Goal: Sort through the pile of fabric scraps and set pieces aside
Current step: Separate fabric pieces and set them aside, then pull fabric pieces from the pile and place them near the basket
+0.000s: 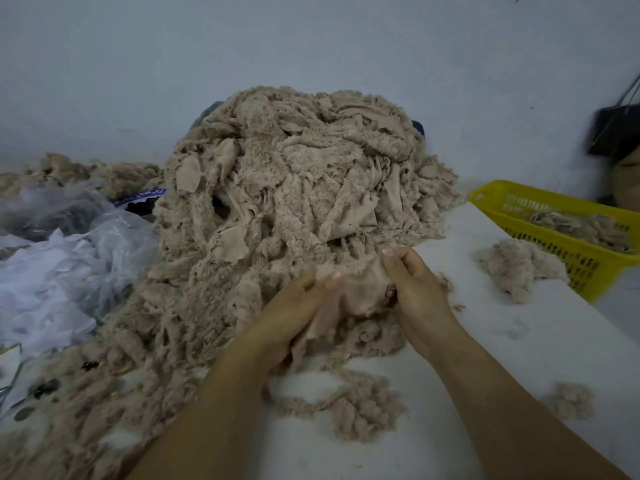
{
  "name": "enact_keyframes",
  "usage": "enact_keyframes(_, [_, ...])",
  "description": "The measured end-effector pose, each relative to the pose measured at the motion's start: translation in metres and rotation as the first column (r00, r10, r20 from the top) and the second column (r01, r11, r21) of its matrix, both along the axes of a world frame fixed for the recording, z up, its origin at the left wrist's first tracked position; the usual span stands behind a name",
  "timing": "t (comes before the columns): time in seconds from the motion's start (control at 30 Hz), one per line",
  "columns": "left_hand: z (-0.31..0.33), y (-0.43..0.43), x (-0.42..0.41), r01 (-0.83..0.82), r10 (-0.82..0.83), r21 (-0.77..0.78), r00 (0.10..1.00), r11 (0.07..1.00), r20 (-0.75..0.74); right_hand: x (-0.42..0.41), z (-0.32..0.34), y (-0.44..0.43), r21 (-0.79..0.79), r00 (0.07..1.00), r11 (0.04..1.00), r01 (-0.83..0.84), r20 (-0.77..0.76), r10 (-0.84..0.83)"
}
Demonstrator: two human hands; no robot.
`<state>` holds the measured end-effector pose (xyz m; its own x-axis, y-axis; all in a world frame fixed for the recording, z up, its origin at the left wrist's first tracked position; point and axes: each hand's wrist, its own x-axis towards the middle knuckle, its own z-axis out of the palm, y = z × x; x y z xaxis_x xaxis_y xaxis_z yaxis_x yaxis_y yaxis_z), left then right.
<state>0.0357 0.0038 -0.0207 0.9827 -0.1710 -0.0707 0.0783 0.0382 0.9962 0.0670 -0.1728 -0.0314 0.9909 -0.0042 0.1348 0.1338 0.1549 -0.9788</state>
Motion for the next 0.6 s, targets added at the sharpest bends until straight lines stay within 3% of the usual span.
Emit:
enact_keyframes(0.07, [-0.002, -0.006, -0.001, 0.060, -0.066, 0.147, 0.997, 0.987, 0.033, -0.002, 0.000, 0.003, -0.061, 0.999, 0.998, -0.026, 0.027, 0.028])
enact_keyframes(0.13, [-0.004, -0.010, -0.002, 0.050, -0.060, 0.171, 0.997, 0.984, 0.055, -0.002, -0.001, 0.005, -0.166, 0.998, 0.986, -0.008, 0.061, 0.018])
enact_keyframes(0.2, [-0.004, -0.011, -0.002, 0.005, -0.013, 0.099, 0.997, 0.995, 0.072, -0.001, -0.004, 0.006, -0.358, 0.991, 0.932, 0.061, 0.132, -0.015])
enact_keyframes(0.3, [0.003, -0.006, -0.002, -0.016, 0.029, -0.157, 0.996, 0.987, 0.079, 0.006, -0.009, 0.003, -0.572, 0.975, 0.796, 0.197, 0.201, -0.096])
enact_keyframes(0.37, [0.011, 0.004, -0.001, -0.064, 0.091, -0.396, 0.995, 0.916, 0.050, 0.013, -0.009, -0.007, -0.591, 0.977, 0.778, 0.213, 0.116, -0.179])
enact_keyframes(0.43, [0.016, 0.011, 0.001, -0.128, 0.165, -0.529, 0.986, 0.839, 0.023, 0.018, -0.009, -0.018, -0.616, 0.970, 0.758, 0.214, 0.040, -0.241])
enact_keyframes(0.5, [0.014, 0.011, 0.003, -0.209, 0.237, -0.528, 0.971, 0.823, -0.015, 0.017, -0.010, -0.021, -0.623, 0.974, 0.754, 0.207, 0.055, -0.221])
enact_keyframes(0.6, [0.009, 0.002, 0.002, -0.269, 0.295, -0.378, 0.955, 0.886, 0.013, 0.001, -0.001, -0.003, -0.486, 0.973, 0.852, 0.194, 0.205, -0.105])
